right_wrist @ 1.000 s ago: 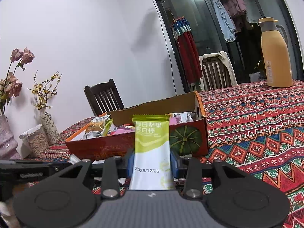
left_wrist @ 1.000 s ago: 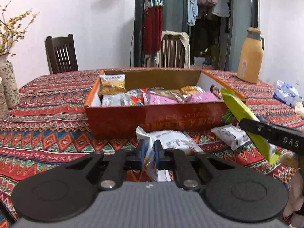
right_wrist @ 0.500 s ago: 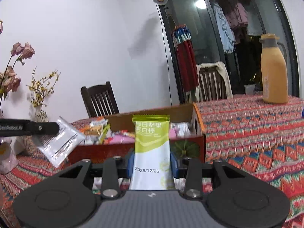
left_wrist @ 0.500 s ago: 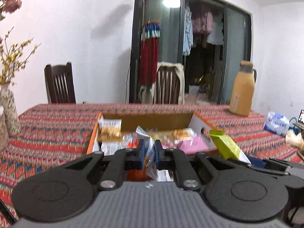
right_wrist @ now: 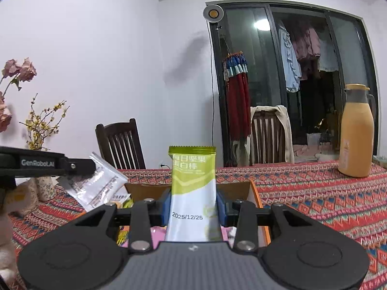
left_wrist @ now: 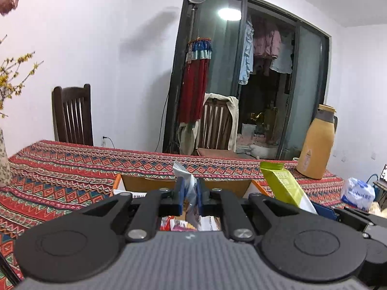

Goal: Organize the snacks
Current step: 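Carry the white packet and green bar packet over the orange box, then open both grippers to drop the packets into the box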

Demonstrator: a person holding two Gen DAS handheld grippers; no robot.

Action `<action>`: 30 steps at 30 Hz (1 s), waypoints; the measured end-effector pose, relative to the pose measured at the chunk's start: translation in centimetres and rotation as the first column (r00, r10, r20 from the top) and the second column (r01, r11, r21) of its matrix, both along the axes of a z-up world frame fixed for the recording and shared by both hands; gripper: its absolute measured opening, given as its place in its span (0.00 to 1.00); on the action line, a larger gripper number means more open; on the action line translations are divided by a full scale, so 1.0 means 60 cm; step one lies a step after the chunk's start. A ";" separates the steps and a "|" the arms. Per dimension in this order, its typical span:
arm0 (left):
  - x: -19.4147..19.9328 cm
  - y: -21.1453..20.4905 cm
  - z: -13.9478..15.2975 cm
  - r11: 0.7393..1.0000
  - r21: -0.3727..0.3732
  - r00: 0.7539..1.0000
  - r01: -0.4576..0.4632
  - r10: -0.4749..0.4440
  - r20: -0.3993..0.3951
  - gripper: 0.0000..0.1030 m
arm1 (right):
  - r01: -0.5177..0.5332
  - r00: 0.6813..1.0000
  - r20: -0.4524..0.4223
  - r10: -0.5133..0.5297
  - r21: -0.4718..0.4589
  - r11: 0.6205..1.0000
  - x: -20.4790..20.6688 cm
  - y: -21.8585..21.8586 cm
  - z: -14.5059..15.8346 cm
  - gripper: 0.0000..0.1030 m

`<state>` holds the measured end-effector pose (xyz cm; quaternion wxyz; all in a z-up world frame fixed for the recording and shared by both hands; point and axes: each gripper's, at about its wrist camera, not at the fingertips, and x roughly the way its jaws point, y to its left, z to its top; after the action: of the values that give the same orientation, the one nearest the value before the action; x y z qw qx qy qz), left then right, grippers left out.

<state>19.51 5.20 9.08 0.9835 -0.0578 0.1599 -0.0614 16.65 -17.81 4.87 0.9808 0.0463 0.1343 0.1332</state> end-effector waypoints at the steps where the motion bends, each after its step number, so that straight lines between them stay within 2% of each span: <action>1: 0.009 0.000 0.001 1.000 -0.002 1.000 -0.005 0.005 -0.001 0.11 | 0.000 1.000 0.000 0.000 -0.004 1.000 0.009 0.004 0.003 0.35; 7: 0.057 0.006 -0.008 0.999 -0.013 1.000 -0.031 0.031 -0.002 0.11 | 0.002 1.000 -0.013 -0.002 -0.026 1.000 0.063 0.022 0.002 0.35; 14: 0.101 0.017 -0.047 0.998 -0.036 0.997 -0.060 0.059 -0.044 0.11 | 0.025 0.999 -0.030 -0.025 0.004 1.000 0.116 0.028 -0.022 0.35; 20: 0.114 0.031 -0.064 0.998 -0.060 0.996 -0.032 0.027 -0.085 0.11 | 0.011 0.998 -0.057 -0.009 0.024 1.000 0.124 0.017 -0.040 0.35; 30: 0.119 0.024 -0.082 0.998 -0.039 0.994 -0.047 0.043 -0.105 0.11 | 0.028 0.996 -0.091 -0.026 0.020 0.999 0.125 0.015 -0.059 0.36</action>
<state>26.64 6.63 4.14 0.9736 -0.0849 0.2083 -0.0395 24.15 -16.92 1.32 0.9749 0.0646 0.1768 0.1192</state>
